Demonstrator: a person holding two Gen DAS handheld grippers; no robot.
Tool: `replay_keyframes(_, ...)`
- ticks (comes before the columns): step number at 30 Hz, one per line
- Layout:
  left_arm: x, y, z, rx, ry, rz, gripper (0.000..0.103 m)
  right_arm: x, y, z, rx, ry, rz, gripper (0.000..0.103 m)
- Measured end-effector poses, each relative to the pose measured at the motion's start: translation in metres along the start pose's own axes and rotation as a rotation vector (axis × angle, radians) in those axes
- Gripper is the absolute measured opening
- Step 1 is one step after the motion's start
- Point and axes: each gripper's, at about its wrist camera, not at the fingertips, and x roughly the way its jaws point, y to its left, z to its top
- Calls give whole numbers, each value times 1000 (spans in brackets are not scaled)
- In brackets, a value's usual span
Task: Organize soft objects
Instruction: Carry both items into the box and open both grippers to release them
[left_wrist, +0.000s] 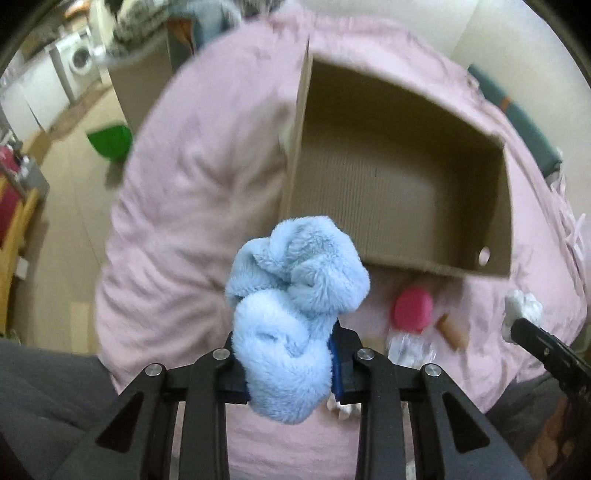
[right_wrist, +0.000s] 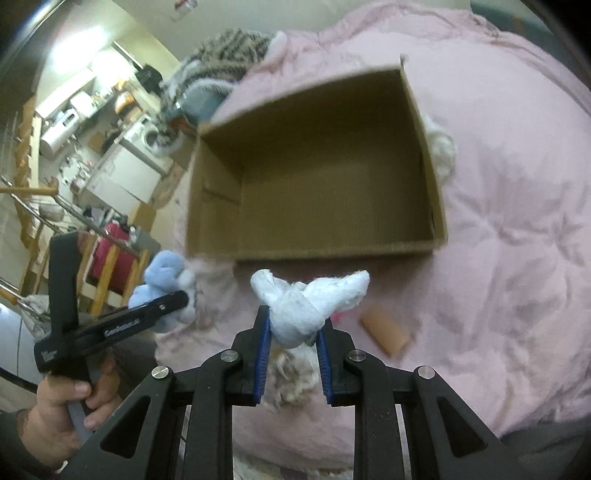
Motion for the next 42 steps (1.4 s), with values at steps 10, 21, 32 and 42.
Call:
replay_keyframes(10,-29,-34,61,77,-217,12,27,-23,-1,62,-63,-122,-26,25)
replay_keyframes(21,43,-63,76,145,-188,2,28,35,-32,75,-24,-46,-120,25)
replay_keyframes(32,60,-68,70,175,-186,-10,30,64,-42,70,-59,29,-210,25)
replay_keyframes(42,67,-67,70,150,-152,-14,35,68,-44,66,-54,60,-213,25)
